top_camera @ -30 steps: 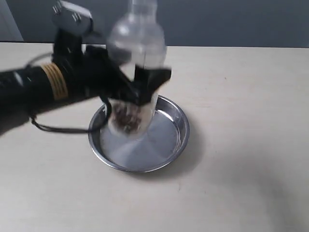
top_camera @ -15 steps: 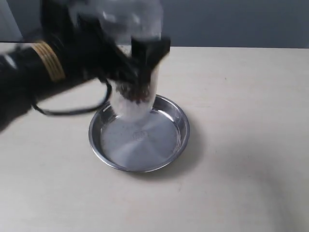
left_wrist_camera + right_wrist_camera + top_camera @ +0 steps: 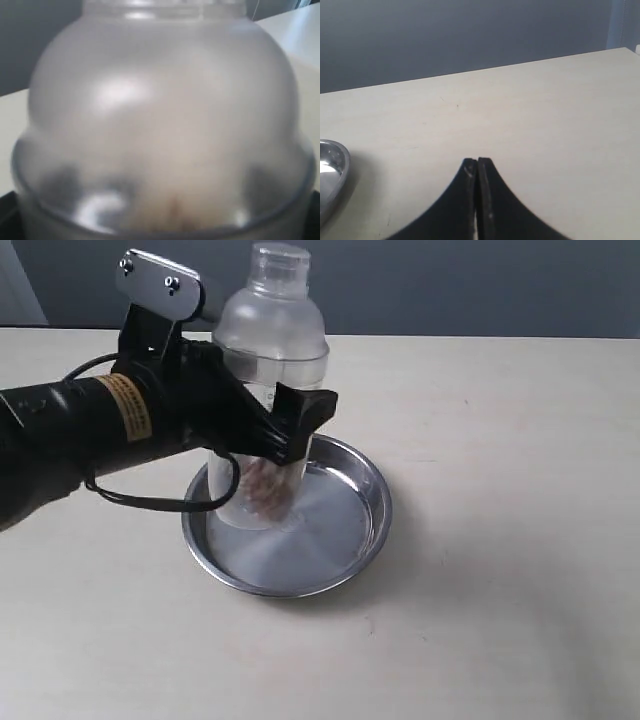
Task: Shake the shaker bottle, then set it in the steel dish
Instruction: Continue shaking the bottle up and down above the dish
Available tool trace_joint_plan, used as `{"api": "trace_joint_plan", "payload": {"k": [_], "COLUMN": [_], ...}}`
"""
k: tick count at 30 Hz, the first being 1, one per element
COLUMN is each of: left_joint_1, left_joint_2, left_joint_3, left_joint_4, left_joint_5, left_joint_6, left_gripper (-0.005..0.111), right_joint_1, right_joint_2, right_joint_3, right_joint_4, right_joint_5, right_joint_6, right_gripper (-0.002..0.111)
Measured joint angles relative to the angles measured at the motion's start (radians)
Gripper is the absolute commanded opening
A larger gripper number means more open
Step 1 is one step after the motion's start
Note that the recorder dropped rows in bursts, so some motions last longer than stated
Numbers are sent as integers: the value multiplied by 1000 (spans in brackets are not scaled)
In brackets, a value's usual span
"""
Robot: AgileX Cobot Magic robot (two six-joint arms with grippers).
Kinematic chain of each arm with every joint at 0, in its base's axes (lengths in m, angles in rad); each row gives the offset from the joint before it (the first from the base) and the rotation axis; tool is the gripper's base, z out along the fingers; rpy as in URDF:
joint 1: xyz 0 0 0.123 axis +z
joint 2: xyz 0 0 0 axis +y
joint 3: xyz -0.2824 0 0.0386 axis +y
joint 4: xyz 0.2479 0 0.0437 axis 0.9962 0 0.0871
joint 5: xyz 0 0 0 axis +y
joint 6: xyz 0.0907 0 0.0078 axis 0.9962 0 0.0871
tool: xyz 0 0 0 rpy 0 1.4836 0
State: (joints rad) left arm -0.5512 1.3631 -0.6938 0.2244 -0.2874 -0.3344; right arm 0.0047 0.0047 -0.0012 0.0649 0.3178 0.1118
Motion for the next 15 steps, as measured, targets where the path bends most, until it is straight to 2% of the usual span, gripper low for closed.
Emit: {"api": "trace_joint_plan", "payload": {"k": [2,4,7,9,10,11,14,15], "left_joint_1": [2,2,2,2,2,2,2,5], "left_joint_2": [-49,-98,-60,15,33,18,-88,-89], "left_joint_3": [-27,-53,-21,11,19,15,-78,-82], "left_joint_4": [0,0,-10,-29,-33,-30,2,21], "left_joint_5": [15,-39,-109,-80,-12,-10,-127,-115], "left_joint_6": [0,0,0,0,-2,-2,-4,23], "left_gripper": [0,0,0,0,0,0,0,0], "right_joint_1": [0,0,0,0,0,0,0,0], "right_joint_2": [0,0,0,0,0,0,0,0], "right_joint_3": [0,0,0,0,0,0,0,0], "right_joint_4": [0,0,0,0,0,0,0,0], "right_joint_5": [0,0,0,0,0,0,0,0], "right_joint_6": [0,0,0,0,0,0,0,0], "right_gripper": [-1,-1,-1,-1,-1,-1,-1,-1]}}
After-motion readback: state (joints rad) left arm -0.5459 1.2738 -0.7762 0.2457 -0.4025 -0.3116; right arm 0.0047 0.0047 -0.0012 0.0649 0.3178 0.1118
